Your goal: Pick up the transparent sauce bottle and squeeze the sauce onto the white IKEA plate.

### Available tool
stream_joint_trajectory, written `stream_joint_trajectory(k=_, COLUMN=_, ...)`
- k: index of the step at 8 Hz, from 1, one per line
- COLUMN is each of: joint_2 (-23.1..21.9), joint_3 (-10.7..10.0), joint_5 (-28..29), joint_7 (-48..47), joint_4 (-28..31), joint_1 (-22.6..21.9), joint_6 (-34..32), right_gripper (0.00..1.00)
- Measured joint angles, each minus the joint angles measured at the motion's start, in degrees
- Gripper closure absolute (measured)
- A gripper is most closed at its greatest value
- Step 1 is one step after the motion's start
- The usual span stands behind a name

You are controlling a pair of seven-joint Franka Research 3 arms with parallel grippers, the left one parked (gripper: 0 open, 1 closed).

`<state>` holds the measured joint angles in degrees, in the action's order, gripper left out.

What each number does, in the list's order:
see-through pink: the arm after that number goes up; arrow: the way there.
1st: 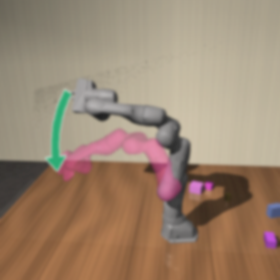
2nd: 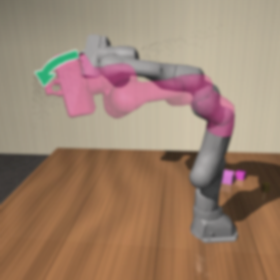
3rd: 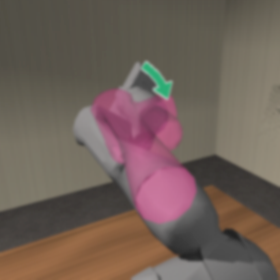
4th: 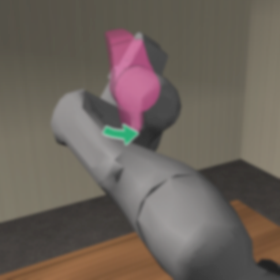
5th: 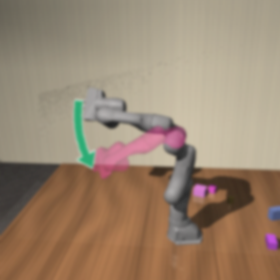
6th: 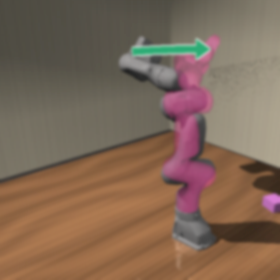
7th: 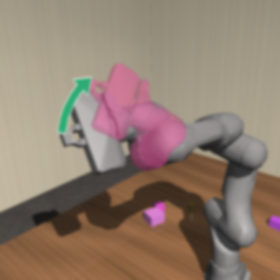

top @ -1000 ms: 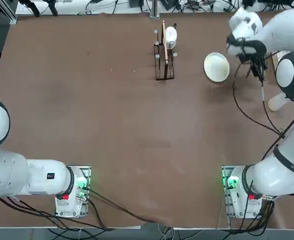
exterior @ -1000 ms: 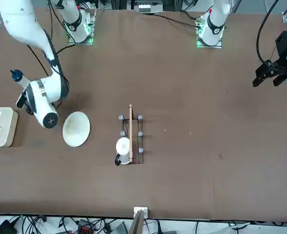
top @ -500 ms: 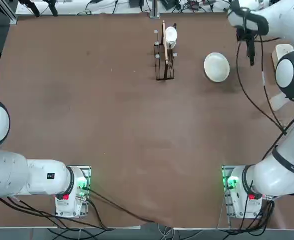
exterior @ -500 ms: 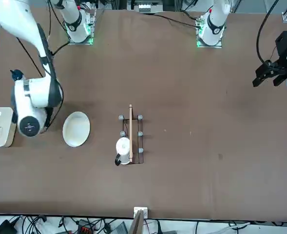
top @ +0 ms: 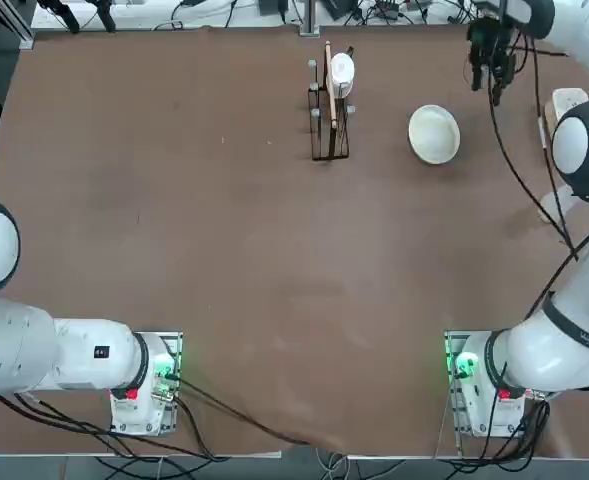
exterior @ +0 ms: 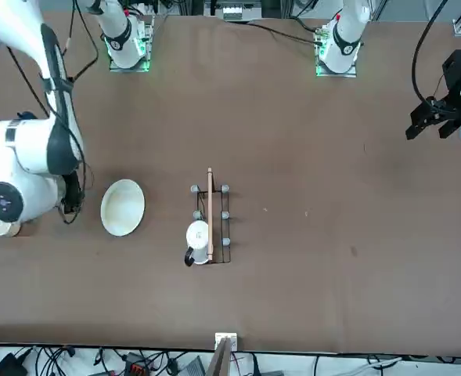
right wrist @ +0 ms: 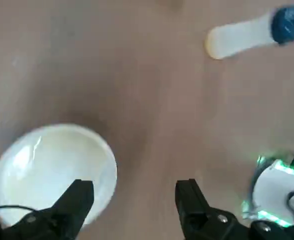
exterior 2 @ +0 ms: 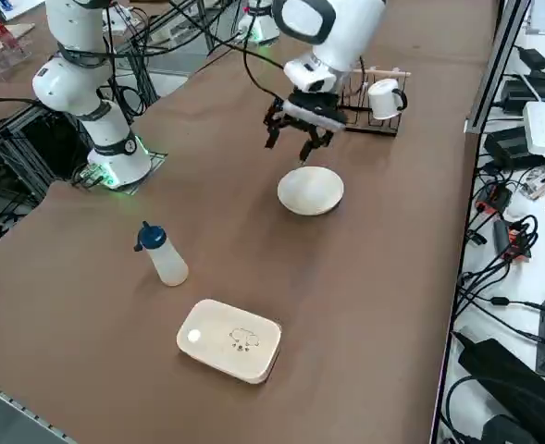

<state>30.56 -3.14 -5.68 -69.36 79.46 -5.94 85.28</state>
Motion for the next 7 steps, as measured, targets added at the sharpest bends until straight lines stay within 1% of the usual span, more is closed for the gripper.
stream_joint_trajectory(k=2, joint_2=-0.4, joint_3=0.2, joint_5=1.4, joint_7=15.3, joint_4=-3.1, joint_1=-0.2, joint_6=-2.6, right_gripper=0.0)
stream_joint_trajectory(k=3, joint_2=-1.7, joint_3=0.3, joint_5=1.9, joint_7=23.5, joint_4=-3.8, joint_1=-0.2, joint_6=-3.1, right_gripper=0.0)
stream_joint_trajectory(k=5, joint_2=-7.2, joint_3=0.2, joint_5=4.3, joint_7=39.1, joint_4=-2.8, joint_1=0.6, joint_6=-4.1, right_gripper=0.0)
stream_joint_trajectory(k=7, joint_2=-15.1, joint_3=0.0, joint_5=9.1, joint_7=51.8, joint_4=1.8, joint_1=3.5, joint_6=-3.7, right_gripper=0.0)
